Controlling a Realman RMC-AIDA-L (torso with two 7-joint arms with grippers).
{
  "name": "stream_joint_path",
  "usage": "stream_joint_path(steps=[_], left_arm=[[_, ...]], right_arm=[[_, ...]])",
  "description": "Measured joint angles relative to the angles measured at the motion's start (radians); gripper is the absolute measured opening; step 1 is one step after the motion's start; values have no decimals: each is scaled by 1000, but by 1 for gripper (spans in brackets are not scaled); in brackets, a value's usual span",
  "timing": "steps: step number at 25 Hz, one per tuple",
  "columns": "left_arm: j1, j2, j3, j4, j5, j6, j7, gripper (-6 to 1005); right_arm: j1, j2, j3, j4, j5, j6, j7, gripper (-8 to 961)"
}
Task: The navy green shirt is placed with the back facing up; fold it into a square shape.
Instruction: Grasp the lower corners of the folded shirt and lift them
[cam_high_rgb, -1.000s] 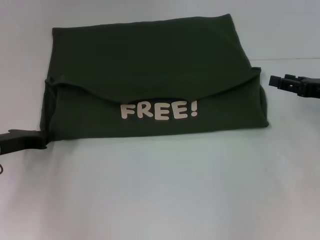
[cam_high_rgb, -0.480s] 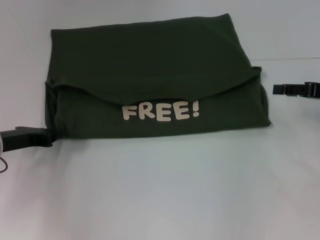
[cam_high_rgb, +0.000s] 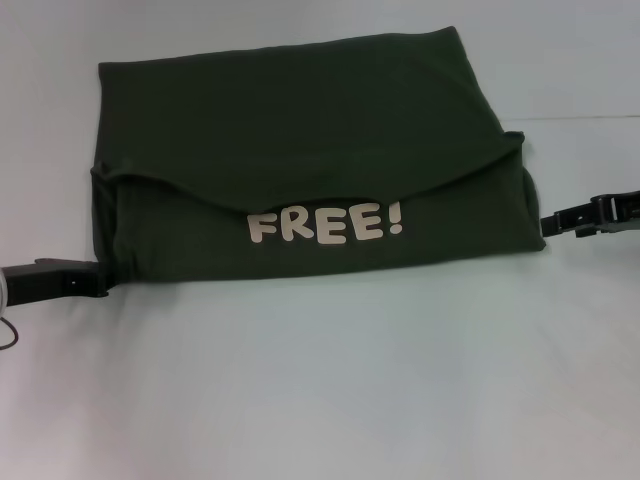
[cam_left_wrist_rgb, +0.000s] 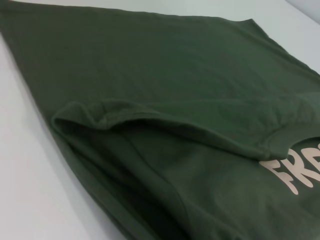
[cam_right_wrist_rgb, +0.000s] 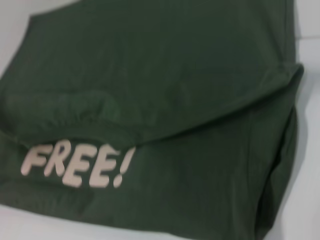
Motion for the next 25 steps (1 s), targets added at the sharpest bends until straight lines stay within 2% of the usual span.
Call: stream_joint_path(steps=[11, 21, 25], left_arm=[[-1, 0, 1, 8, 1, 5, -15, 16], [-4, 2, 2, 12, 1, 13, -24, 16], [-4, 2, 2, 12, 1, 14, -24, 16]], right_arm=[[3, 72, -11, 2, -35, 146, -51, 664], [8, 114, -62, 8, -36, 246, -58, 664], [10, 124, -68, 16, -36, 268, -67, 663]])
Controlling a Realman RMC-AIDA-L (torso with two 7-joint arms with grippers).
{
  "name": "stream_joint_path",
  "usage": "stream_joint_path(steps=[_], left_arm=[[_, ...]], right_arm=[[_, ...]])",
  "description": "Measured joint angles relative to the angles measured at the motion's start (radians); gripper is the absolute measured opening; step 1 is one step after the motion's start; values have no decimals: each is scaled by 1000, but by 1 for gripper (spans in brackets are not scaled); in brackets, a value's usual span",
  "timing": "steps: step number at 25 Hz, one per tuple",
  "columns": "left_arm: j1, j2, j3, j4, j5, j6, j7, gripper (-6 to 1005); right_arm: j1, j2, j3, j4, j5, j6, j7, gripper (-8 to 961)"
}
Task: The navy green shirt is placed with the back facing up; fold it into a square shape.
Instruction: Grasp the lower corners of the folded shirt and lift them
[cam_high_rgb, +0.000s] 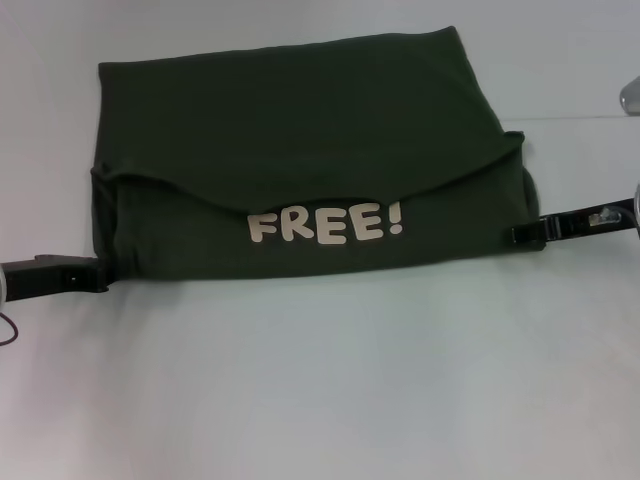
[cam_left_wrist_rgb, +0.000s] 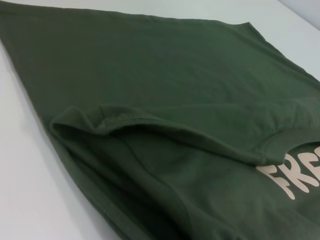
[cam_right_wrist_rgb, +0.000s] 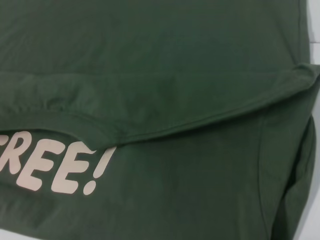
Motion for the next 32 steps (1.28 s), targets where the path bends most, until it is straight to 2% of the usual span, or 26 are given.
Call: stream_joint_path(steps=[32], left_arm=[[1, 0, 0, 0, 0, 5, 4, 15]], right_arm=[[14, 23, -33, 15, -1, 58, -3, 658]])
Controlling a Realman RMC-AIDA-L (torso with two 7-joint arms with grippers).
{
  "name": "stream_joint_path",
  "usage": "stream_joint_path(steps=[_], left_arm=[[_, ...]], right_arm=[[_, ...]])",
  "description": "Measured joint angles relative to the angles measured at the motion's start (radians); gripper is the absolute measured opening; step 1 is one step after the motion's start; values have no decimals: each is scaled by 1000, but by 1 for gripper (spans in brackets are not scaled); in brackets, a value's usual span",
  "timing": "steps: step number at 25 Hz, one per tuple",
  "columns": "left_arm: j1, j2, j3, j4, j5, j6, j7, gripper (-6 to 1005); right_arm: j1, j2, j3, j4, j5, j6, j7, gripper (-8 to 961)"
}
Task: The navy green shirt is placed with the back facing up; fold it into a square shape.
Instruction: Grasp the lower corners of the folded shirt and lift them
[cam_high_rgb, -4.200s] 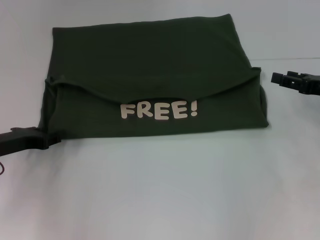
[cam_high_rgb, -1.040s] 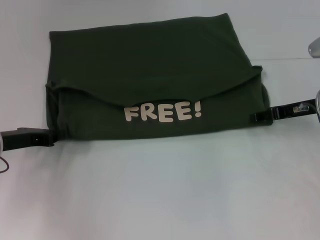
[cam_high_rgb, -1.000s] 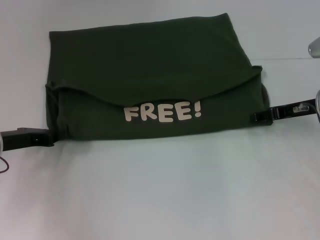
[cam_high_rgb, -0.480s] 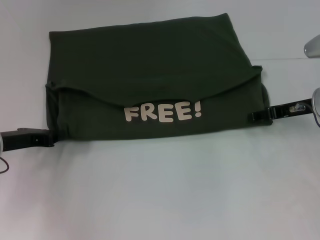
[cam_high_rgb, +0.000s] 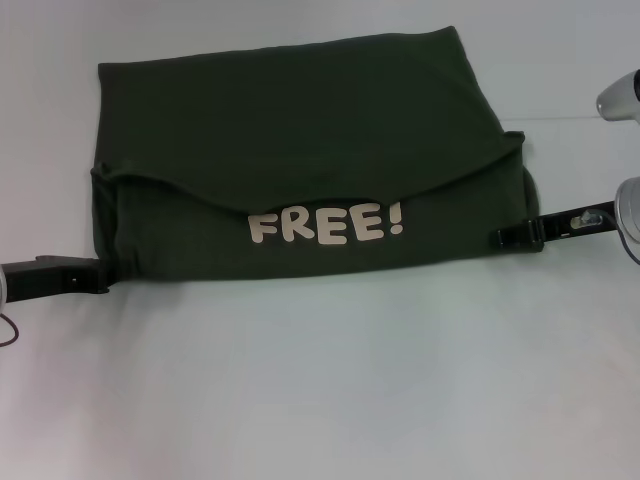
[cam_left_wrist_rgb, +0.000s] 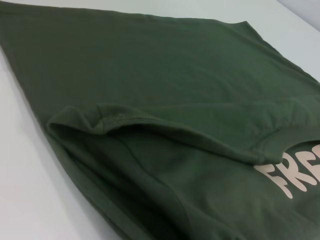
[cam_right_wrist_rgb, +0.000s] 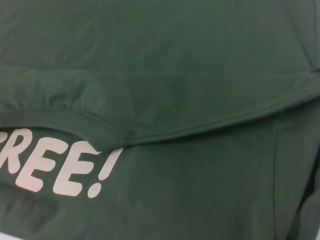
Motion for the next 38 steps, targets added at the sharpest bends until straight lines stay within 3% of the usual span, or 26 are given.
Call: stream_joint_path(steps=[10, 18, 34, 38], left_arm=[[-2, 0, 0, 0, 0, 0, -1, 16], [-2, 0, 0, 0, 0, 0, -1, 16], [-2, 0, 0, 0, 0, 0, -2, 16], [-2, 0, 0, 0, 0, 0, -1, 16]], right_arm=[[-1, 0, -15, 2, 0, 12, 5, 634], [-2, -1, -19, 9, 0, 16, 7, 354], [-1, -10, -37, 28, -1, 22, 1, 315], [-1, -11, -41, 28, -2, 23, 1, 180]])
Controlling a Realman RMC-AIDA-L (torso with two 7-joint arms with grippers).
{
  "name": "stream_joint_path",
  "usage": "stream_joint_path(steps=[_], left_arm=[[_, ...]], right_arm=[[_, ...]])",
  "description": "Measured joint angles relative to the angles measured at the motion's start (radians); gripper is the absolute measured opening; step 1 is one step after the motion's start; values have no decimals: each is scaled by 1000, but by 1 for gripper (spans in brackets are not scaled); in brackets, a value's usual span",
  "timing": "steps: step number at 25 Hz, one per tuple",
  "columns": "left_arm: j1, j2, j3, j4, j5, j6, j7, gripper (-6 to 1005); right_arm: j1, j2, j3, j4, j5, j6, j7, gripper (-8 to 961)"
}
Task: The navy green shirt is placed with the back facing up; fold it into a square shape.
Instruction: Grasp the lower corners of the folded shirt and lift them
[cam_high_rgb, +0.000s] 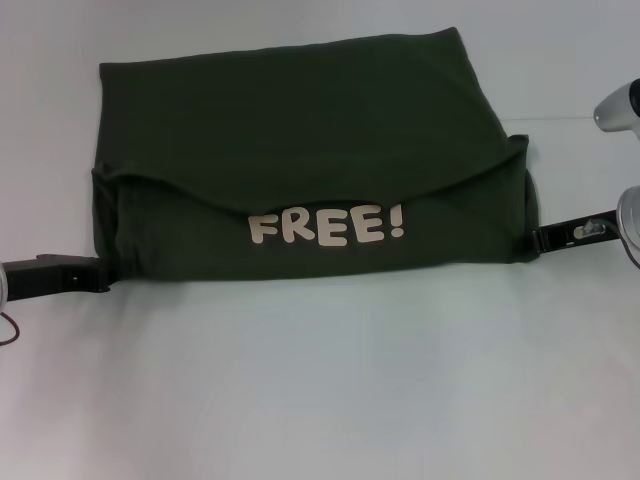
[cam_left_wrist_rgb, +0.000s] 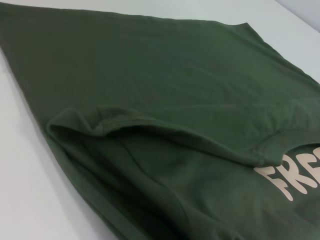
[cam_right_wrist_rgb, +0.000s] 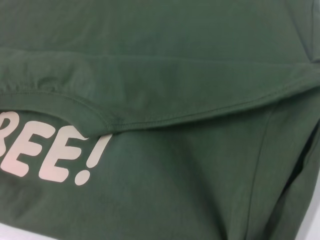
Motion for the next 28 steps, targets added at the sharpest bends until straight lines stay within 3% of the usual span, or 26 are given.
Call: stream_joint_path(steps=[7, 21, 28], left_arm=[[0, 0, 0, 1, 0, 19, 0, 15], [13, 28, -12, 80, 18, 235, -57, 16], [21, 48, -36, 130, 61, 383, -85, 15]], right_arm=[[-6, -1, -2, -15, 0, -16, -1, 45], [-104, -8, 37, -225, 9, -247, -2, 46], [-164, -3, 154, -306, 14, -449, -87, 45]])
